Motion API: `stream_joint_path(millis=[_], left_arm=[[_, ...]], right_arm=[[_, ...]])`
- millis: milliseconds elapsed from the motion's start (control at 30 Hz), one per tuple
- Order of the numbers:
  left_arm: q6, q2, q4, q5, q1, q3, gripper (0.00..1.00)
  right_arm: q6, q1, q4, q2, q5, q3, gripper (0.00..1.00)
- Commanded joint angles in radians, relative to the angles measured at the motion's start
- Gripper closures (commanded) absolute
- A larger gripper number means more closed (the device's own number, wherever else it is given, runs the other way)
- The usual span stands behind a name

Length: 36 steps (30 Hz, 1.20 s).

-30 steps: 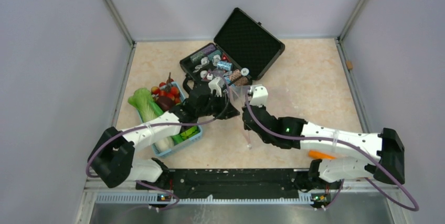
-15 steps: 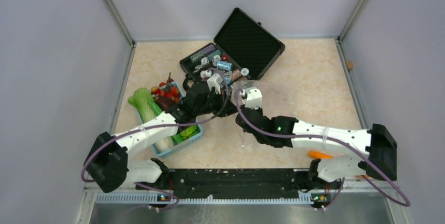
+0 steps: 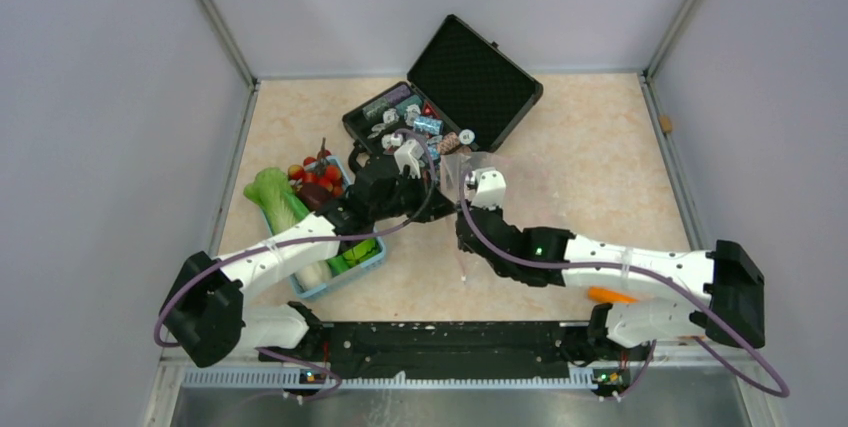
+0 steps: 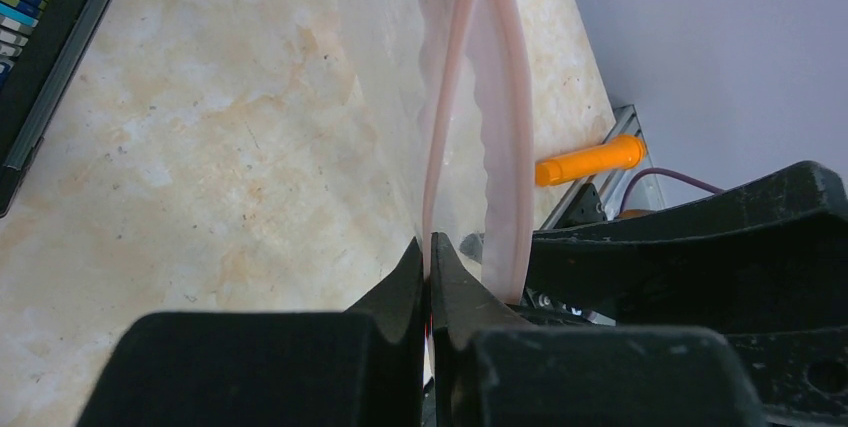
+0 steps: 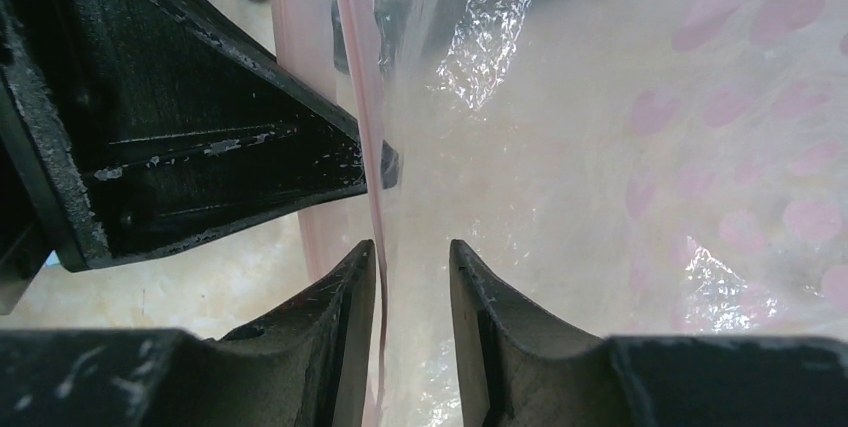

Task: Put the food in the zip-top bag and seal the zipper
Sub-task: Open the zipper of the food storage bag at the center of the board.

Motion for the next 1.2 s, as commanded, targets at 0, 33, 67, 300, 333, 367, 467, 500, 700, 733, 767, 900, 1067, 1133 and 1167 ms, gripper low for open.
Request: stream_joint_path(millis=[0, 33, 67, 300, 333, 367, 467, 500, 700, 733, 767, 900, 1067, 1133, 1167], left_arm=[[-0.025, -0.032, 0.065, 0.021, -0.006, 0.021, 1.00], [-0.027, -0.034, 0.064, 0.023, -0.006, 0.023, 1.00], [-0.030, -0.034, 0.065, 0.027, -0.007, 0.024, 1.00], [-0.028, -0.030, 0.034, 0.034, -0.006, 0.035, 1.00], [-0.025, -0.033, 0.033, 0.031, -0.006, 0.033, 1.00], [-0.023, -0.036, 0.028, 0.023, -0.006, 0.031, 1.00], [0.004, -0.041, -0.018, -0.027, -0.006, 0.032, 1.00], [0.015, -0.038, -0.045, -0.052, -0.006, 0.037, 1.00], [0.073, 0.002, -0.220, -0.117, -0.006, 0.074, 1.00], [0.072, 0.004, -0.228, -0.118, -0.006, 0.070, 1.00], [0.070, 0.006, -0.226, -0.113, -0.006, 0.065, 1.00], [0.070, 0.021, -0.258, -0.131, -0.006, 0.069, 1.00], [0.091, 0.030, -0.312, -0.192, -0.006, 0.094, 1.00], [0.094, 0.030, -0.311, -0.190, -0.006, 0.100, 1.00], [0.096, 0.031, -0.310, -0.187, -0.006, 0.105, 1.00]], right_arm=[[0.036, 0.038, 0.000, 0.039, 0.115, 0.023, 0.69], [0.042, 0.051, -0.015, 0.053, 0.155, 0.029, 0.70], [0.043, 0.059, -0.018, 0.063, 0.181, 0.031, 0.70], [0.025, 0.082, 0.031, 0.077, 0.232, 0.020, 0.83], [0.028, 0.082, 0.023, 0.080, 0.242, 0.022, 0.90], [0.032, 0.082, 0.011, 0.077, 0.252, 0.026, 0.96], [0.038, 0.082, -0.050, 0.063, 0.275, 0.053, 1.00], [0.046, 0.082, -0.076, 0.054, 0.284, 0.065, 1.00], [0.056, 0.082, -0.246, 0.019, 0.326, 0.147, 1.00], [0.059, 0.082, -0.287, 0.022, 0.340, 0.169, 1.00], [0.070, 0.082, -0.325, 0.027, 0.356, 0.189, 1.00], [0.076, 0.082, -0.424, 0.051, 0.396, 0.255, 1.00], [0.066, 0.081, -0.570, 0.096, 0.408, 0.346, 1.00], [0.080, 0.081, -0.607, 0.102, 0.406, 0.366, 1.00], [0.075, 0.082, -0.604, 0.099, 0.401, 0.365, 1.00]])
